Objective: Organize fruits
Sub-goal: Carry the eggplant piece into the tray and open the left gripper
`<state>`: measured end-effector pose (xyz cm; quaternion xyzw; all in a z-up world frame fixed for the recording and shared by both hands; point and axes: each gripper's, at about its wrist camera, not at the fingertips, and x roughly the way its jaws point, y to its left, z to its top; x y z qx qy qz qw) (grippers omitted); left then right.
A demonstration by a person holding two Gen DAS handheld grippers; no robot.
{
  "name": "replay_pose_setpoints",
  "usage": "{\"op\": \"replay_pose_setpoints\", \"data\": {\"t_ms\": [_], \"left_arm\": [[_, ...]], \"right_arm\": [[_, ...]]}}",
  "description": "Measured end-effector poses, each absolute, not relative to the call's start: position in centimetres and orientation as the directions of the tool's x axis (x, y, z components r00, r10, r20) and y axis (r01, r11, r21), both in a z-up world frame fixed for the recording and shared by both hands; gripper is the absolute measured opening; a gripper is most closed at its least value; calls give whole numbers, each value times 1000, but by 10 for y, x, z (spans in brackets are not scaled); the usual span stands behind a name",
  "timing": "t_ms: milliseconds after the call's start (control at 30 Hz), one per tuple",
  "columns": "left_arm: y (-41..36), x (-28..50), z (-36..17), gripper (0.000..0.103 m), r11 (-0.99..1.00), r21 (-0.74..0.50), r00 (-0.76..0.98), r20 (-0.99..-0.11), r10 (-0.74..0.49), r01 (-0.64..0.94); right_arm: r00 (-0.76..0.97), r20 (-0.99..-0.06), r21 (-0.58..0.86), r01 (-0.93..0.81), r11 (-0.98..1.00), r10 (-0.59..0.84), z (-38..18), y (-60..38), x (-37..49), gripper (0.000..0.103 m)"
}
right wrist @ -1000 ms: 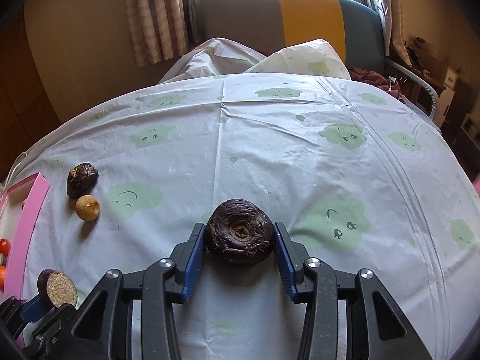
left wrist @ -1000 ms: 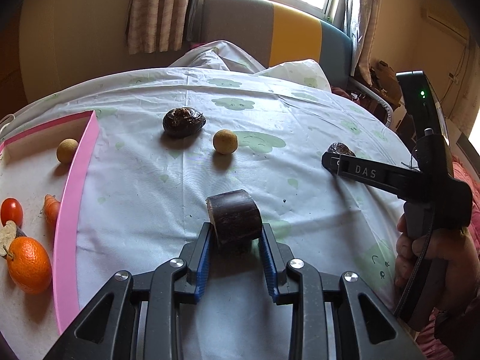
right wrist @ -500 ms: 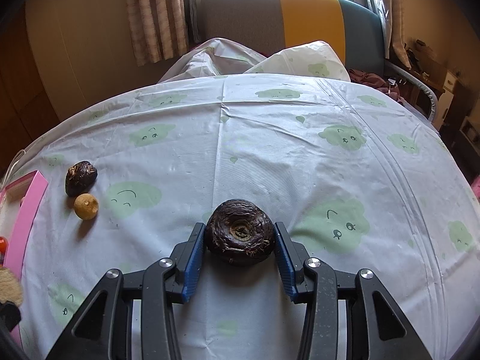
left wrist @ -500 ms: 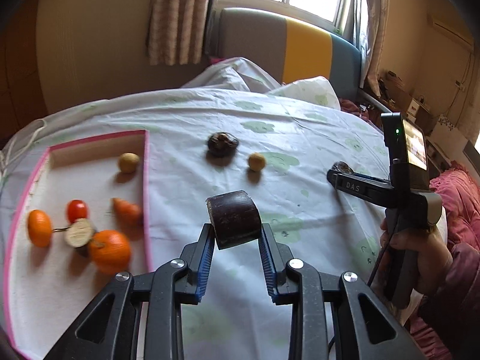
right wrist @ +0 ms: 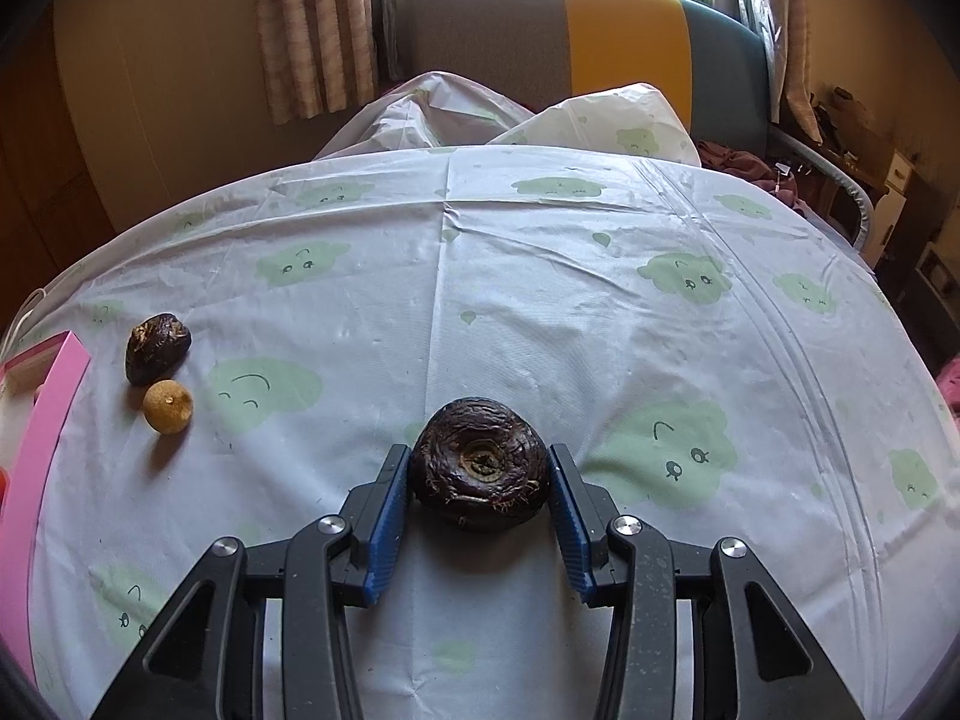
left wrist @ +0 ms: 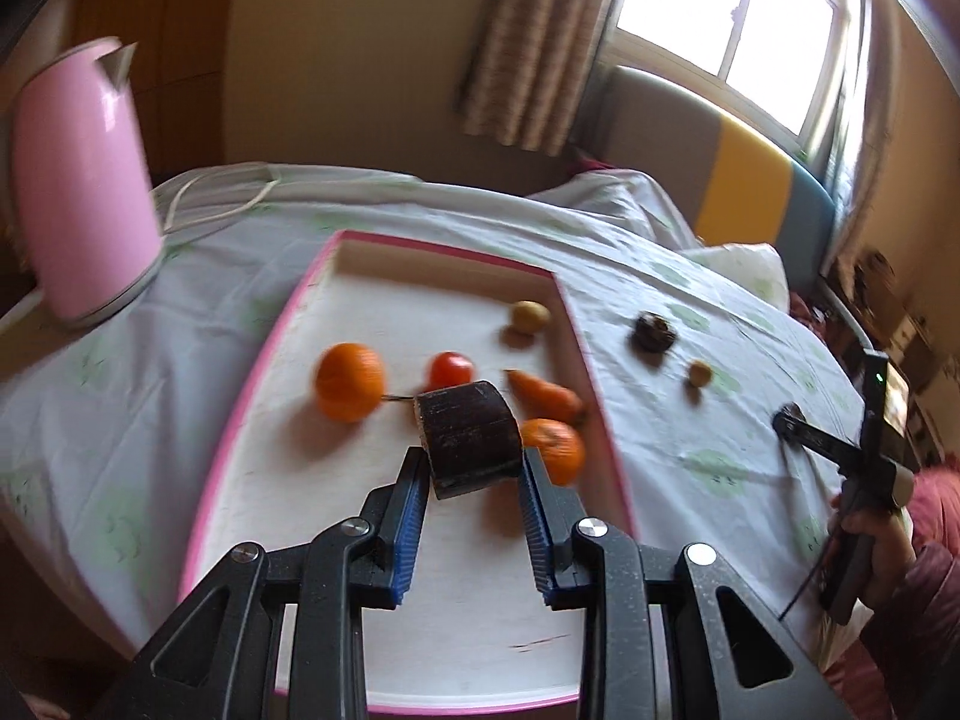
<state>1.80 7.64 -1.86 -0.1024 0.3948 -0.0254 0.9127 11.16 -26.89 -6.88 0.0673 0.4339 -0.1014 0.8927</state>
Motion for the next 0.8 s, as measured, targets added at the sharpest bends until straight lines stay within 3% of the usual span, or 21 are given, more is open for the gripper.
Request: {"op": "replay_pose_setpoints", "data": {"t_ms": [200,800], "left_arm": [[107,16,-28,30,968,-224,675,-732,-92,-111],[73,36,-35,31,985,-136,635,-771,-39,-104]], "right_arm": [[604,-788,36,240,970,-120,-68,-269,111,46],[609,-785,49,240,969,-111,-68,-270,111,46]]}}
